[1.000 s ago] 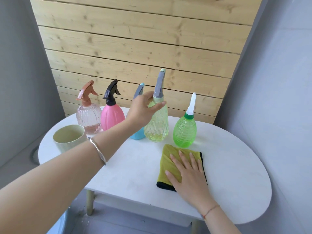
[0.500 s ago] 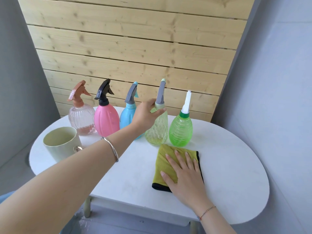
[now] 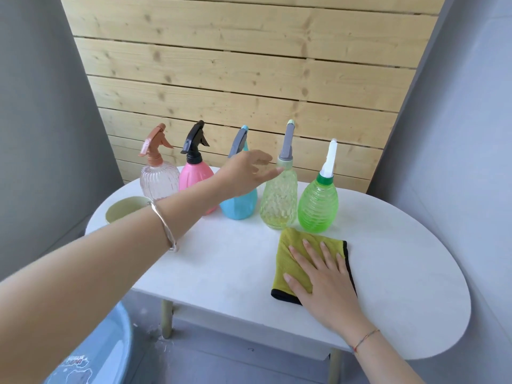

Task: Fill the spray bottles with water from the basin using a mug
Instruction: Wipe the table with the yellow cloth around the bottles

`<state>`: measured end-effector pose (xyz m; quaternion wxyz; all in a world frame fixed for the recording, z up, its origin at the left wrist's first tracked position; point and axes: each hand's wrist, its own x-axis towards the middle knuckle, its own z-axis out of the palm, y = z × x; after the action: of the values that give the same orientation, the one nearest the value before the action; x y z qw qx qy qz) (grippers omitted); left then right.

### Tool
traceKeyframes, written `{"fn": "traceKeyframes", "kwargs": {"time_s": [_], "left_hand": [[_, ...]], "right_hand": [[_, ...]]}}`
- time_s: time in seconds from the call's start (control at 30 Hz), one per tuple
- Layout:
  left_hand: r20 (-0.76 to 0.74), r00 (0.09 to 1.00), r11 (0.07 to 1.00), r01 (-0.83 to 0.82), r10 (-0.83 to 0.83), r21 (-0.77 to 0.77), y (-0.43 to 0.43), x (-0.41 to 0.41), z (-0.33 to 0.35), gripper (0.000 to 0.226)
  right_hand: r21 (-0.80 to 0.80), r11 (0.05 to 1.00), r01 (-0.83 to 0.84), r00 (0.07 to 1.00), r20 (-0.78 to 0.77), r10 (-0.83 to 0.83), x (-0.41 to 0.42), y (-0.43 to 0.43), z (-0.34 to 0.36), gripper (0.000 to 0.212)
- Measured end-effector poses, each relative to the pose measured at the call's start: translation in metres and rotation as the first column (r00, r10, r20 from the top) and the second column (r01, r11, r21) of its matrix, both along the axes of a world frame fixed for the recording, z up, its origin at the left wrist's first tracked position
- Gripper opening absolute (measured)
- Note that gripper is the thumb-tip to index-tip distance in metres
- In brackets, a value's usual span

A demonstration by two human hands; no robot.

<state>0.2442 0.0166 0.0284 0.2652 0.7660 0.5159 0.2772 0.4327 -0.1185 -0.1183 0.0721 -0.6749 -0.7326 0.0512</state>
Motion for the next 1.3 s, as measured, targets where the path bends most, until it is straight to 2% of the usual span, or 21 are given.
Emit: {"fn": "traceKeyframes", "kwargs": {"time_s": [0.07, 0.13, 0.23, 0.3, 0.5, 0.67, 0.77, 0.83, 0.9, 1.0, 1.2, 1.3], "left_hand": [[0.015, 0.998, 0.998, -0.060, 0.059, 0.035, -0.006, -0.025, 0.006, 0.032], [0.039, 0.987, 0.985, -0.159, 0.157, 0.066, -0.009, -0.049, 0.006, 0.029], [0.113, 0.961, 0.964, -0.260, 0.253, 0.055, -0.008, -0.070, -0.001, 0.040], [0.143, 0.950, 0.957, -0.287, 0.279, 0.033, -0.008, -0.072, -0.004, 0.050], [0.158, 0.954, 0.965, -0.261, 0.256, 0.010, -0.003, -0.067, -0.012, 0.063], [0.175, 0.958, 0.973, -0.232, 0.228, 0.002, 0.009, -0.060, -0.020, 0.076], [0.188, 0.959, 0.977, -0.212, 0.210, -0.010, 0.018, -0.051, -0.020, 0.077], [0.166, 0.964, 0.978, -0.205, 0.207, -0.024, 0.026, -0.045, -0.020, 0.071], [0.150, 0.969, 0.981, -0.194, 0.196, -0.029, 0.034, -0.038, -0.023, 0.055], [0.254, 0.945, 0.979, -0.201, 0.206, -0.047, 0.044, -0.034, -0.030, 0.029], [0.411, 0.887, 0.974, -0.228, 0.210, -0.006, 0.039, -0.041, -0.037, 0.015], [0.429, 0.885, 0.975, -0.220, 0.181, 0.042, 0.029, -0.051, -0.017, 0.007]], "right_hand": [[-0.011, 0.999, -0.042, 0.999, 0.002, 0.042, -0.009, -0.005, 0.002, 0.098], [-0.022, 0.997, -0.079, 0.997, 0.020, 0.079, -0.028, -0.010, 0.002, 0.092], [0.022, 0.993, -0.117, 0.992, 0.053, 0.116, -0.068, -0.015, -0.001, 0.068], [0.025, 0.989, -0.145, 0.989, 0.032, 0.144, -0.096, -0.012, -0.003, 0.064], [0.058, 0.986, -0.157, 0.988, 0.001, 0.157, -0.158, 0.026, -0.007, 0.056], [0.121, 0.983, -0.135, 0.987, -0.071, 0.144, -0.165, 0.052, -0.012, 0.057], [0.117, 0.987, -0.111, 0.992, -0.055, 0.118, -0.159, 0.050, -0.012, 0.058], [0.128, 0.987, -0.092, 0.993, -0.056, 0.100, -0.153, 0.047, -0.013, 0.058], [0.121, 0.989, -0.081, 0.994, -0.057, 0.089, -0.149, 0.045, -0.014, 0.060], [0.116, 0.990, -0.085, 0.995, -0.046, 0.091, -0.149, 0.045, -0.014, 0.058], [0.183, 0.982, -0.052, 0.998, -0.011, 0.055, -0.152, 0.048, -0.019, 0.061], [0.180, 0.984, -0.006, 0.999, -0.035, 0.013, -0.155, 0.052, -0.019, 0.062]]}}
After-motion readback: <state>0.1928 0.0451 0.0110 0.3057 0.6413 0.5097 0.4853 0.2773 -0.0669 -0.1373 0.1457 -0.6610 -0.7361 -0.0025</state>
